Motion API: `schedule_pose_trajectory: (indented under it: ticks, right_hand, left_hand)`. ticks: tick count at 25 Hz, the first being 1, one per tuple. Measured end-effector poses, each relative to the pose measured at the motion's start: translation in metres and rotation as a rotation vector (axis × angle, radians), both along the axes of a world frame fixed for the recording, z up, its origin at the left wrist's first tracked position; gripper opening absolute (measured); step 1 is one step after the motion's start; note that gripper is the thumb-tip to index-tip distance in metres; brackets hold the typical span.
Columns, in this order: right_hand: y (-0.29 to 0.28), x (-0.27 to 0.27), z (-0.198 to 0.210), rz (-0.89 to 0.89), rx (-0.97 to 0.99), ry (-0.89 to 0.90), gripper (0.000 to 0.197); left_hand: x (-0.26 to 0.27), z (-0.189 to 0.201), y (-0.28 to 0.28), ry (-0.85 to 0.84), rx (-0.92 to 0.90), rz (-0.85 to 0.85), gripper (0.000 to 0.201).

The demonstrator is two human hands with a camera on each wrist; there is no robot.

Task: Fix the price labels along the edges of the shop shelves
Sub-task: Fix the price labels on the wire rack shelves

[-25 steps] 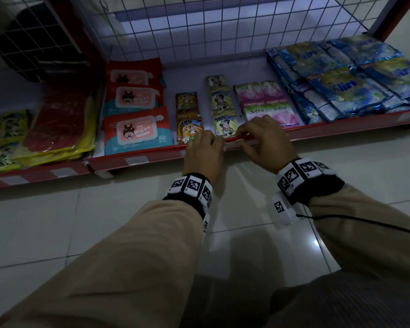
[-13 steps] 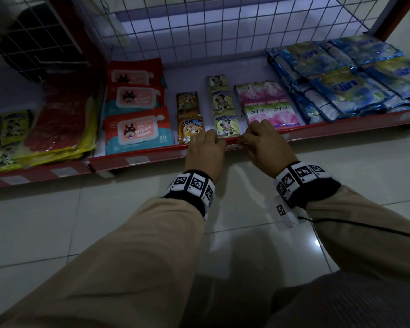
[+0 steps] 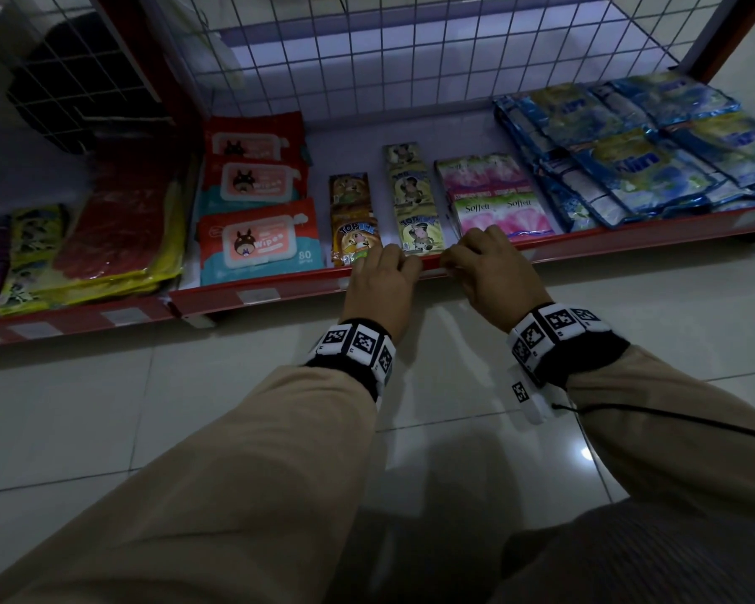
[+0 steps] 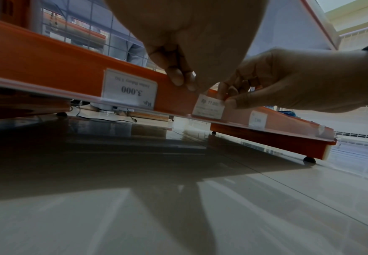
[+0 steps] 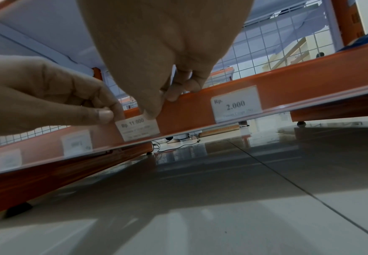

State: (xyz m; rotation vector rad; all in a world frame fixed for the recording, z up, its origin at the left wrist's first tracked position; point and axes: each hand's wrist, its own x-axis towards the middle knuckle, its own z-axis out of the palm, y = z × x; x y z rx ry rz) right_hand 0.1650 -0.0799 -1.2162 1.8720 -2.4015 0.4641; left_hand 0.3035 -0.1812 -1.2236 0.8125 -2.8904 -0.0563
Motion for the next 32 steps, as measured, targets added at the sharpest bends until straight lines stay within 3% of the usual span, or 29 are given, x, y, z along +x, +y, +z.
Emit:
schedule_pose_trajectory:
  ticks: [6, 10, 15, 19, 23, 27, 32]
  right_hand:
    - [0.003, 0.000, -0.004, -0.016, -0.038, 0.034, 0.016]
    - [0.005, 0.005, -0.003, -0.009, -0.087, 0.052, 0.020]
    - [-0.002, 0.019, 0.000, -0.003, -0.058, 0.045, 0.026]
    - [-0.007, 0.029, 0.002, -0.020, -0.074, -0.016, 0.028]
    - [-0.002, 0.037, -0.004, -0.060, -0.060, -0.024, 0.033]
    - [-0.007, 0.042, 0.000, -0.095, -0.037, 0.004, 0.030]
    - [-0.029, 0.065, 0.007, 0.069, 0.006, 0.044, 0.028]
  left_hand:
    - [0.000, 0.000, -0.001, 0.023, 0.020, 0.000, 0.028]
    - [0.006, 0.000, -0.005, 0.126, 0.101, 0.005, 0.033]
    - [0.015, 0.005, -0.016, 0.107, 0.141, -0.040, 0.041]
    - [0.049, 0.004, -0.020, 0.216, 0.023, 0.041, 0.038]
    - [0.083, -0.010, -0.017, 0.133, -0.045, 0.083, 0.052]
    - [0.081, -0.010, -0.016, 0.115, -0.072, 0.104, 0.056]
    - [0.076, -0.004, -0.023, 0.129, 0.019, 0.136, 0.049]
